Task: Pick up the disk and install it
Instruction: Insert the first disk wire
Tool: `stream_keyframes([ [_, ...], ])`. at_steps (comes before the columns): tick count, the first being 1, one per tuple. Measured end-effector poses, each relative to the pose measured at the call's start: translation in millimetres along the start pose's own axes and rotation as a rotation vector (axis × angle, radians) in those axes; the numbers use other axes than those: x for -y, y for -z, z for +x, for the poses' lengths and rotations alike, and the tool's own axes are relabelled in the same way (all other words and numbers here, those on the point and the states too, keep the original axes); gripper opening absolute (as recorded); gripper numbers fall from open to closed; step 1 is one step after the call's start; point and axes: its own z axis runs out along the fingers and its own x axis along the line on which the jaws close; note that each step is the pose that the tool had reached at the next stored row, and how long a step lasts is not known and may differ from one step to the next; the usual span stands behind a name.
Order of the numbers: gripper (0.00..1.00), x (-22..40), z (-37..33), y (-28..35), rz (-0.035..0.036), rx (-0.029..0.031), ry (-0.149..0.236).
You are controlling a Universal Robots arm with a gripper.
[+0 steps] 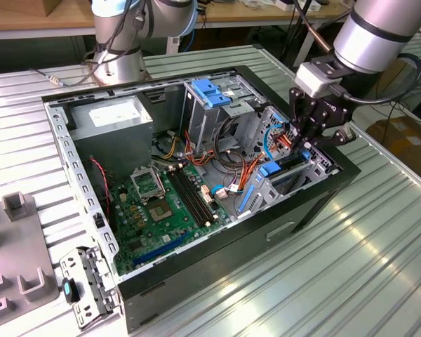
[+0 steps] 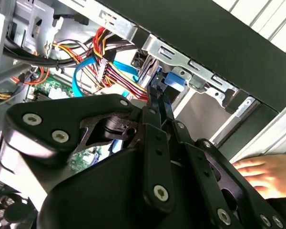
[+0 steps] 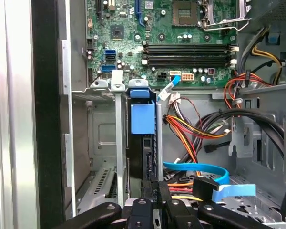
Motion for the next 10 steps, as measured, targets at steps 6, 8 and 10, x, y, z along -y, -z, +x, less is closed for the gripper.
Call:
stream_keyframes([
  [6,0.17,-2.7,0.1,-1.3,-0.0005,-0.0001,0.013],
  [8,0.17,-2.7,0.1,-2.1,-0.0001,-0.0001,0.002],
  [10,0.17,-2.8,0.2,-3.1,-0.0001,0.0001,0.000],
])
